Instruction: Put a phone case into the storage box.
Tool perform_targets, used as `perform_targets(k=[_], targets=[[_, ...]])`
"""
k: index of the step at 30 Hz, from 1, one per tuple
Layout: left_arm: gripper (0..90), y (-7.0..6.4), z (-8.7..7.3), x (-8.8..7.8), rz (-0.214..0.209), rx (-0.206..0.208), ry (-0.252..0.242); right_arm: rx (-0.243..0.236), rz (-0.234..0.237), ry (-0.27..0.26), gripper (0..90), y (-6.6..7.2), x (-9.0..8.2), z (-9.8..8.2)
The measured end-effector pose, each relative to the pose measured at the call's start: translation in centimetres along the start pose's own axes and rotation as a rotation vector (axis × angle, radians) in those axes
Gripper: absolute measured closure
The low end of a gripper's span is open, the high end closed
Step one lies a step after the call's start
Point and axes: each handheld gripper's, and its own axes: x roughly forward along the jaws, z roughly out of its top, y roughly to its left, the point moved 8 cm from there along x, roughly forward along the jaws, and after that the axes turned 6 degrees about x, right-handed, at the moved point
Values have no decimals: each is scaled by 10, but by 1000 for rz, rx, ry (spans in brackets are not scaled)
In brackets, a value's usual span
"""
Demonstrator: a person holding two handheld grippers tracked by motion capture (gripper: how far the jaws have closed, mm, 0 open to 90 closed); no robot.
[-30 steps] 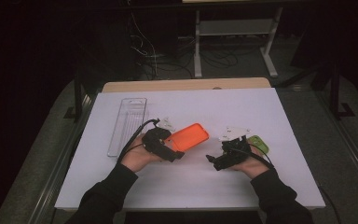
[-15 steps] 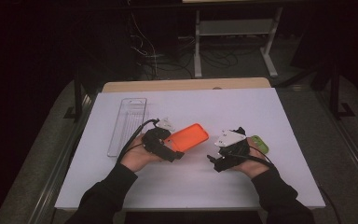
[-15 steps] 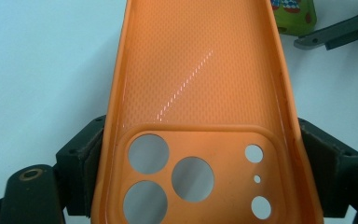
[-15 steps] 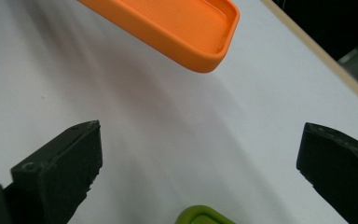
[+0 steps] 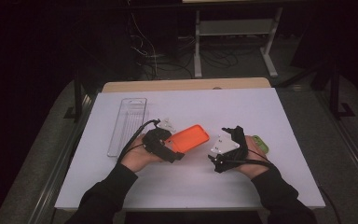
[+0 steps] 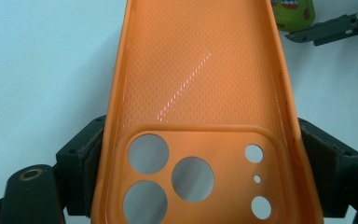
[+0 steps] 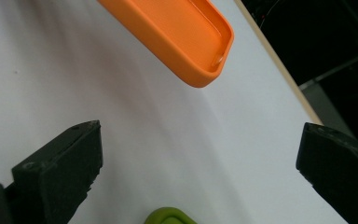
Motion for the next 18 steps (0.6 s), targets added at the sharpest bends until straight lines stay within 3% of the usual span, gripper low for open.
perform_targets(k=[2, 7, 8, 10, 11, 15, 18], targets=[[161, 1, -1, -1, -1, 12, 12, -57, -26, -2, 0, -1, 0, 1], [161, 1, -1, -2, -2, 16, 15, -142, -69, -11, 0, 1, 0, 3], [161, 0, 1, 0, 1, -11, -14, -172, -72, -8, 0, 2, -1, 3], [161, 0, 1, 1, 0, -12, -13, -235, -99, -11, 0, 1, 0, 3], [161, -1, 1, 1, 0, -20, -11, -230, -113, -18, 0, 2, 0, 3], [161, -1, 1, 1, 1, -20, -13, -329, -151, -5, 0, 1, 1, 3], [161, -1, 1, 1, 0, -34, -15, -355, -172, -2, 0, 3, 1, 3]])
